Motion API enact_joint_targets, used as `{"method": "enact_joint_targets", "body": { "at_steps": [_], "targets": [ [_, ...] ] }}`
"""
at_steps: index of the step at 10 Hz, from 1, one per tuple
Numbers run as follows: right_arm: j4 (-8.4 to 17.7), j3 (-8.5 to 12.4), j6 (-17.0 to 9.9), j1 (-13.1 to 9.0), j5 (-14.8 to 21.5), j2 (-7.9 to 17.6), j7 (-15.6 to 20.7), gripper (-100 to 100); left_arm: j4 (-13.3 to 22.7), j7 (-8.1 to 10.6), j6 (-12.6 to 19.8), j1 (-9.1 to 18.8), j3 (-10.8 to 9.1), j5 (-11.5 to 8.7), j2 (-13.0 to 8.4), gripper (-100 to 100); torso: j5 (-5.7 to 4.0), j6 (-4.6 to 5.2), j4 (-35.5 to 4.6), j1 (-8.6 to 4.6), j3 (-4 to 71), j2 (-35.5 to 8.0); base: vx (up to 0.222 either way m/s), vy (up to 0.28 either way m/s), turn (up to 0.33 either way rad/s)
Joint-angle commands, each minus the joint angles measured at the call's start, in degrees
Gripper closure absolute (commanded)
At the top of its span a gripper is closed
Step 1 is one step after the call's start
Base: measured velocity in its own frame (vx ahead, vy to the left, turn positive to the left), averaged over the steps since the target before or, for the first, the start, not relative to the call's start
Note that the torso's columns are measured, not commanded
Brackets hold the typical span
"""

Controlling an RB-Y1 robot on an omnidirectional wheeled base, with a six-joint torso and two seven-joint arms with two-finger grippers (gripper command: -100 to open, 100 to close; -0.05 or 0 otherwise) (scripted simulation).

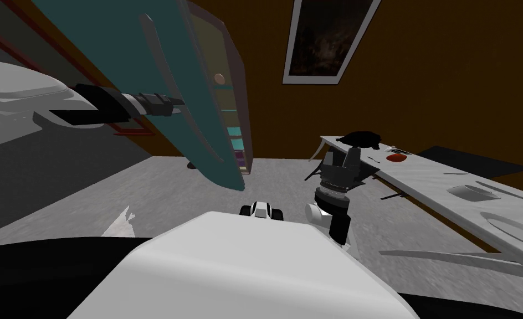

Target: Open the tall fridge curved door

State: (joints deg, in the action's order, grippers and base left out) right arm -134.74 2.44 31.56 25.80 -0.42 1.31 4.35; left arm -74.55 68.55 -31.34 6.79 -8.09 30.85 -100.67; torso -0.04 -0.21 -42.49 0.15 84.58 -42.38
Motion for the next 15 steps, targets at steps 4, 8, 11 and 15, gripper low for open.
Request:
{"method": "enact_joint_targets", "body": {
  "at_steps": [4, 8, 11, 15],
  "targets": [
    [-0.01, -0.01, 0.01, 0.02, 0.0, -0.01, 0.0, 0, -3.29, 0.07, -1.46, -1.01, -2.48, -0.18, 0.75, 100, -0.11, 0.17, 0.12, -0.36, 0.07, 0.18, -0.076, 0.082, 0.003],
    [0.0, 0.0, 0.0, 0.0, 0.0, 0.0, 0.0, 0, -5.49, -0.3, -3.45, -0.02, -3.01, -0.8, 1.78, 100, 0.22, -0.04, 0.02, 0.24, -0.23, -0.23, -0.161, 0.213, -0.022],
    [0.0, 0.0, 0.0, 0.0, 0.0, 0.0, 0.0, 0, -7.69, -0.68, -5.44, 0.97, -3.53, -1.42, 2.82, 100, 0.08, 0.03, 0.06, 0.17, 0.14, 0.19, -0.181, 0.241, -0.01],
    [0.0, 0.01, 0.0, 0.01, 0.0, 0.01, 0.0, 0, -9.89, -1.05, -7.43, 1.96, -4.06, -2.04, 3.85, 100, 0.1, 0.06, 0.02, 0.25, 0.01, 0.0, -0.181, 0.239, -0.014]
  ]
}}
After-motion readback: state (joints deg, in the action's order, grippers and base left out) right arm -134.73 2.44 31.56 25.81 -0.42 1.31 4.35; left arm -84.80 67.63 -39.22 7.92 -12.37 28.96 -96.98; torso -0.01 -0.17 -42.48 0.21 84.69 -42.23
